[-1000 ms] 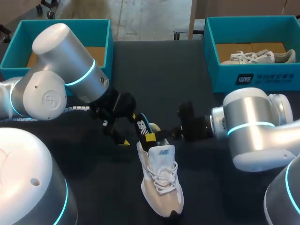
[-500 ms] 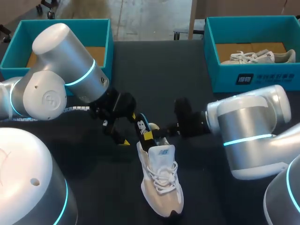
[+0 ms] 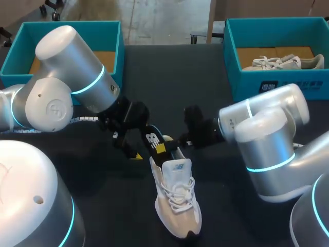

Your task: Take the shoe out of the shoebox, open the shoe tongue, remove and reinsert the insole, then place the shoe into the shoebox

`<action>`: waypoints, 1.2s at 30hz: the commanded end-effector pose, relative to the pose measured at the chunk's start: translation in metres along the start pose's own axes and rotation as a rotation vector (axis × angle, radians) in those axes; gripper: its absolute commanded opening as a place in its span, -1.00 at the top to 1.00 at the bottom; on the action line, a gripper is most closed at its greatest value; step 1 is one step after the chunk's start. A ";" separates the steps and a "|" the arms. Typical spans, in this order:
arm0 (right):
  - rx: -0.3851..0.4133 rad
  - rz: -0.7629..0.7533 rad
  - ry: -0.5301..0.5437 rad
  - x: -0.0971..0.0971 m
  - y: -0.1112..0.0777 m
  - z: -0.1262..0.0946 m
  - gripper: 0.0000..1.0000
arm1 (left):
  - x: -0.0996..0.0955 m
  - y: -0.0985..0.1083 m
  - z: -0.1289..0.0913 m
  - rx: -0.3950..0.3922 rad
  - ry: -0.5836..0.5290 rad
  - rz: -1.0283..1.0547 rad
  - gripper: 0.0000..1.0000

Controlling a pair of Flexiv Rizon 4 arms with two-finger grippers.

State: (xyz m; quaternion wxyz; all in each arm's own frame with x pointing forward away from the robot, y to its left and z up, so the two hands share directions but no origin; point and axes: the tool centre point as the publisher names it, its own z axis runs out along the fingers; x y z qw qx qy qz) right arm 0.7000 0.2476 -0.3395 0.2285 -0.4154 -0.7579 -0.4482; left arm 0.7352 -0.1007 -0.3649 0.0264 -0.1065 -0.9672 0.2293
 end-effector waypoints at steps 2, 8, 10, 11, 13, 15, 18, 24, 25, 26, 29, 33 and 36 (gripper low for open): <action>0.110 0.009 0.008 0.000 0.004 -0.007 1.00 | 0.001 0.001 0.000 0.002 -0.002 0.001 -1.00; 0.142 0.019 0.016 -0.001 0.004 -0.009 1.00 | 0.001 0.001 0.000 0.002 -0.002 0.001 -1.00; 0.155 0.025 0.023 -0.002 0.005 -0.010 1.00 | 0.001 0.001 0.000 0.002 -0.002 0.001 -1.00; 0.160 0.025 0.028 -0.002 0.004 -0.010 1.00 | 0.001 0.001 0.000 0.002 -0.002 0.001 -1.00; 0.168 0.026 0.036 -0.002 0.004 -0.011 1.00 | 0.001 0.001 0.000 0.002 -0.002 0.001 -1.00; 0.177 0.030 0.044 -0.002 0.003 -0.011 1.00 | 0.001 0.001 0.000 0.002 -0.002 0.001 -1.00; 0.188 0.034 0.060 -0.002 0.001 -0.010 1.00 | 0.001 0.001 0.000 0.002 -0.002 0.001 -1.00; 0.205 0.029 0.062 0.001 -0.003 -0.011 1.00 | 0.001 0.001 0.000 0.002 -0.002 0.001 -1.00; 0.204 0.025 0.062 0.001 -0.004 -0.011 1.00 | 0.001 0.001 0.000 0.002 -0.002 0.001 -1.00; 0.203 0.019 0.063 0.002 -0.005 -0.011 1.00 | 0.001 0.001 0.000 0.002 -0.002 0.001 -1.00; 0.204 0.012 0.048 0.003 -0.007 -0.012 1.00 | 0.001 0.001 0.000 0.002 -0.002 0.001 -1.00; 0.208 -0.001 0.025 0.005 -0.010 -0.012 1.00 | 0.001 0.001 0.000 0.002 -0.002 0.001 -1.00; 0.214 -0.019 0.044 0.006 -0.012 -0.012 1.00 | 0.001 0.001 0.000 0.002 -0.002 0.001 -1.00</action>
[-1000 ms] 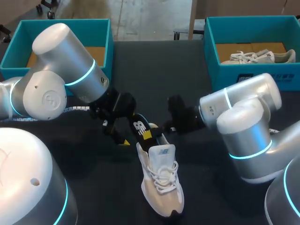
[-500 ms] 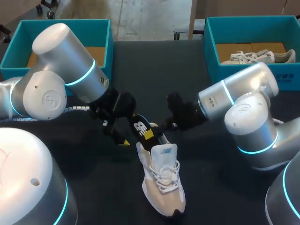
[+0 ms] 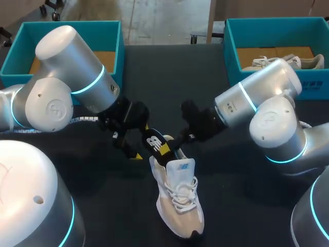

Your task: Take the shoe out of the shoebox, open the shoe tongue, remove and reinsert the insole, then place the shoe into the shoebox

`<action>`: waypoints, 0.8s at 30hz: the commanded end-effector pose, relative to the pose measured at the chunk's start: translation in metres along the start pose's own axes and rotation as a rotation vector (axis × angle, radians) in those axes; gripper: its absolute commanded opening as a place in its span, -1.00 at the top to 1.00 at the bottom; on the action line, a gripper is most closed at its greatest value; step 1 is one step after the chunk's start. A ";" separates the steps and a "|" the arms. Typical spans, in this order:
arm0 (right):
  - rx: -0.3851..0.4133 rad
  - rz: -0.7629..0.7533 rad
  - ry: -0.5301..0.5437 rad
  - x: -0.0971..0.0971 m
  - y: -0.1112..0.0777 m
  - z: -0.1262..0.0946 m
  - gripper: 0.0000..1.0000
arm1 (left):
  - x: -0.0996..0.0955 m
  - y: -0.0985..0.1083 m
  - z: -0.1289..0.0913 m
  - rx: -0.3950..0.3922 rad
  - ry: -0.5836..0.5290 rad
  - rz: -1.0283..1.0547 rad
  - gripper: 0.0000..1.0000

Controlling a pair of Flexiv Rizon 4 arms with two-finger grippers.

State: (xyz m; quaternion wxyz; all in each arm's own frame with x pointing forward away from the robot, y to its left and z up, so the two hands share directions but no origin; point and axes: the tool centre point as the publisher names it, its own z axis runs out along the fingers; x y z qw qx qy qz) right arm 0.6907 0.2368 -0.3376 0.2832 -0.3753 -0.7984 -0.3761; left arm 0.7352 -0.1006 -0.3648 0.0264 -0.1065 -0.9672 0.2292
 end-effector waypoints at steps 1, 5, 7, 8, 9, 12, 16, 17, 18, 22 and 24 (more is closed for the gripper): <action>0.006 -0.011 0.024 0.004 -0.004 0.000 1.00 | 0.001 0.001 0.000 0.002 -0.002 0.001 -1.00; -0.001 -0.004 0.036 0.002 -0.008 0.000 1.00 | 0.001 0.001 0.000 0.002 -0.002 0.001 -1.00; -0.001 0.006 0.020 0.001 -0.009 0.001 1.00 | 0.001 0.001 0.000 0.002 -0.002 0.001 -1.00; -0.004 0.013 -0.002 0.002 -0.009 0.001 1.00 | 0.001 0.001 0.000 0.002 -0.002 0.001 -1.00; -0.004 0.017 -0.020 0.002 -0.010 0.001 1.00 | 0.001 0.001 0.000 0.002 -0.002 0.001 -1.00; -0.002 0.019 -0.054 0.004 -0.009 0.001 1.00 | 0.001 0.001 0.000 0.002 -0.002 0.001 -1.00; 0.006 0.015 -0.087 0.006 -0.008 0.001 1.00 | 0.001 0.001 0.000 0.002 -0.002 0.001 -1.00; 0.008 0.012 -0.088 0.006 -0.008 0.001 1.00 | 0.001 0.001 0.000 0.002 -0.002 0.001 -1.00; 0.009 0.009 -0.091 0.007 -0.008 0.001 1.00 | 0.001 0.001 0.000 0.002 -0.002 0.001 -1.00; 0.006 0.003 -0.090 0.006 -0.011 0.002 1.00 | 0.001 0.001 0.000 0.002 -0.002 0.001 -1.00; 0.002 0.008 -0.083 0.005 -0.013 0.003 1.00 | 0.001 0.001 0.000 0.002 -0.002 0.001 -1.00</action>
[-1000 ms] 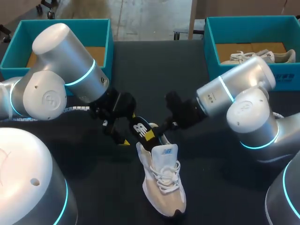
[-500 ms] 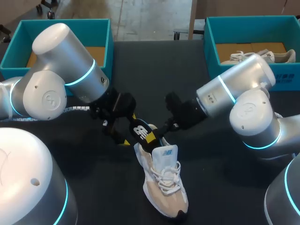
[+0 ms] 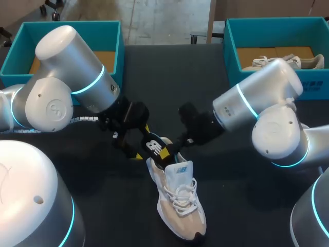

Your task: Take the shoe out of the shoebox, open the shoe tongue, remove and reinsert the insole, then place the shoe into the shoebox

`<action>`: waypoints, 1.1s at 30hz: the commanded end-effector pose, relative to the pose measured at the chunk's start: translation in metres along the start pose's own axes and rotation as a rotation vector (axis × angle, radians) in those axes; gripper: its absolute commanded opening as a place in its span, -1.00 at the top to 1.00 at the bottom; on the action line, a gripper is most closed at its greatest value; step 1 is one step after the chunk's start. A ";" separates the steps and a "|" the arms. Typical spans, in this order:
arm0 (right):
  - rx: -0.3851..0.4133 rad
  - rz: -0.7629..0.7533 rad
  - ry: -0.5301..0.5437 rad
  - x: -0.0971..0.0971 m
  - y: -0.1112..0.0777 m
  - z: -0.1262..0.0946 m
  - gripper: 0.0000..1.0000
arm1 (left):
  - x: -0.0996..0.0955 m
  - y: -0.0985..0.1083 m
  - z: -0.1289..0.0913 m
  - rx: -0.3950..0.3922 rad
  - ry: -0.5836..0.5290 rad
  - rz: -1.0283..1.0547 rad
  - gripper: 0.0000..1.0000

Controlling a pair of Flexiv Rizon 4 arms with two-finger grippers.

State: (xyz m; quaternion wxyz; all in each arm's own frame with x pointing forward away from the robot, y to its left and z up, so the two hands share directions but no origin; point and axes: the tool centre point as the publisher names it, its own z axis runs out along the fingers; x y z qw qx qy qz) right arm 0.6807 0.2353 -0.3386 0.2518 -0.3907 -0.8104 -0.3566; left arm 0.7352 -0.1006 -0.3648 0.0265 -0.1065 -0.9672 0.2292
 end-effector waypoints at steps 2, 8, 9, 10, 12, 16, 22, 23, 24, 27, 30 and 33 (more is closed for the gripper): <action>-0.008 0.010 0.015 0.000 -0.007 0.002 1.00 | 0.001 0.001 0.000 0.002 -0.002 0.001 -1.00; -0.020 0.029 0.048 0.001 -0.014 0.003 1.00 | 0.001 0.001 0.000 0.002 -0.002 0.001 -1.00; -0.025 0.030 0.056 0.001 -0.015 0.004 1.00 | 0.001 0.001 0.000 0.002 -0.002 0.001 -1.00; -0.027 0.030 0.061 0.002 -0.016 0.004 1.00 | 0.001 0.001 0.000 0.002 -0.002 0.001 -1.00; -0.033 0.031 0.071 0.003 -0.016 0.005 1.00 | 0.001 0.001 0.000 0.002 -0.002 0.001 -1.00; -0.040 0.024 0.085 0.007 -0.015 0.007 1.00 | 0.001 0.001 0.000 0.002 -0.002 0.001 -1.00; -0.047 0.008 0.095 0.014 -0.010 0.008 1.00 | 0.001 0.000 -0.002 0.004 -0.004 0.005 -1.00; -0.047 0.007 0.096 0.015 -0.010 0.009 1.00 | 0.000 0.000 -0.006 0.007 -0.007 0.007 -1.00; -0.048 0.006 0.096 0.016 -0.009 0.009 0.84 | 0.001 -0.001 -0.008 0.011 -0.008 0.015 -1.00; -0.047 0.004 0.099 0.016 -0.008 0.009 0.50 | 0.001 -0.001 -0.014 0.003 -0.016 0.021 -1.00; -0.047 0.002 0.103 0.016 -0.007 0.010 0.29 | 0.002 -0.001 -0.021 -0.001 -0.018 0.025 -1.00; -0.050 -0.003 0.105 0.017 -0.006 0.009 0.19 | 0.004 -0.001 -0.026 -0.009 -0.026 0.033 -1.00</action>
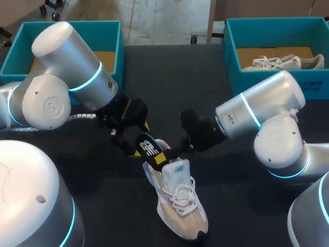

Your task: Take the shoe out of the shoebox, open the shoe tongue, remove and reinsert the insole, then place the shoe into the shoebox

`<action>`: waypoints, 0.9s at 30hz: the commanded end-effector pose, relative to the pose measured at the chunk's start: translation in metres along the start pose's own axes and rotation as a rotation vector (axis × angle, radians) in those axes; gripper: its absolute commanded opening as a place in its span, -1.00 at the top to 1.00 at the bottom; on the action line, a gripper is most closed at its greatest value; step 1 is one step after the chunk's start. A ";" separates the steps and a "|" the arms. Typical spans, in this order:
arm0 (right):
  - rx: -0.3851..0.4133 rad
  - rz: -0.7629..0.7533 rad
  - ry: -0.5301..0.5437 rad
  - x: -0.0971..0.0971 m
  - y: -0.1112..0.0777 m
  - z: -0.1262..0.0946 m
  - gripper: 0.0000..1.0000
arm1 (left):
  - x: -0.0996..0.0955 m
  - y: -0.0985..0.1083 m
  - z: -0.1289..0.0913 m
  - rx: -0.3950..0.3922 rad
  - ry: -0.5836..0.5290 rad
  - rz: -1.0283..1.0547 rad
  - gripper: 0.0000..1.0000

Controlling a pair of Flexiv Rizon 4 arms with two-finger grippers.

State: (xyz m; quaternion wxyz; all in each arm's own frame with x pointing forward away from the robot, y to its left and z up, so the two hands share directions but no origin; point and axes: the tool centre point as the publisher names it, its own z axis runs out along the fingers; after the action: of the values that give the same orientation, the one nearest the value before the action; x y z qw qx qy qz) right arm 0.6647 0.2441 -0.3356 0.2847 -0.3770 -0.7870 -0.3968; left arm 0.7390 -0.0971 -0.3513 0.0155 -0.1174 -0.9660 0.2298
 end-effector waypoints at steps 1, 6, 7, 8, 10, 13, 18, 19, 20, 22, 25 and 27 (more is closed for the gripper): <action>-0.001 -0.006 -0.001 0.002 0.002 0.002 0.16 | 0.007 0.002 -0.015 -0.014 -0.015 0.008 -1.00; -0.002 -0.018 -0.003 0.005 0.005 0.002 0.08 | 0.009 0.005 -0.023 -0.019 -0.022 0.016 -1.00; -0.002 -0.020 -0.004 0.005 0.005 0.001 0.08 | 0.010 0.006 -0.024 -0.021 -0.024 0.020 -1.00; -0.002 -0.022 -0.005 0.005 0.006 0.001 0.07 | 0.011 0.007 -0.026 -0.021 -0.024 0.022 -1.00; -0.002 -0.026 -0.009 0.005 0.006 0.000 0.07 | 0.012 0.009 -0.029 -0.027 -0.025 0.031 -1.00; 0.000 -0.034 -0.015 0.004 0.009 -0.002 0.06 | 0.013 0.013 -0.035 -0.031 -0.028 0.041 -1.00; 0.009 -0.051 -0.017 0.001 0.014 -0.005 -0.04 | 0.014 0.016 -0.044 -0.037 -0.038 0.052 -1.00; 0.007 -0.054 -0.024 0.000 0.015 -0.005 -0.15 | 0.015 0.017 -0.045 -0.038 -0.041 0.054 -1.00; 0.007 -0.056 -0.030 -0.001 0.016 -0.006 -0.20 | 0.015 0.017 -0.047 -0.040 -0.044 0.057 -1.00; 0.004 -0.063 -0.042 -0.002 0.019 -0.007 -0.28 | 0.016 0.019 -0.051 -0.041 -0.047 0.063 -1.00; 0.002 -0.067 -0.058 -0.004 0.022 -0.009 -0.31 | 0.018 0.021 -0.056 -0.044 -0.053 0.072 -1.00; 0.001 -0.069 -0.072 -0.005 0.025 -0.010 -0.33 | 0.018 0.022 -0.060 -0.041 -0.052 0.075 -1.00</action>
State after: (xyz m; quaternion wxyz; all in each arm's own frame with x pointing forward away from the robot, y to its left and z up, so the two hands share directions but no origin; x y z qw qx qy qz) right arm 0.6882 0.2409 -0.3271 0.2474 -0.3593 -0.8062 -0.3996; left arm 0.7359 -0.0563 -0.3148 -0.0179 -0.1470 -0.9663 0.2107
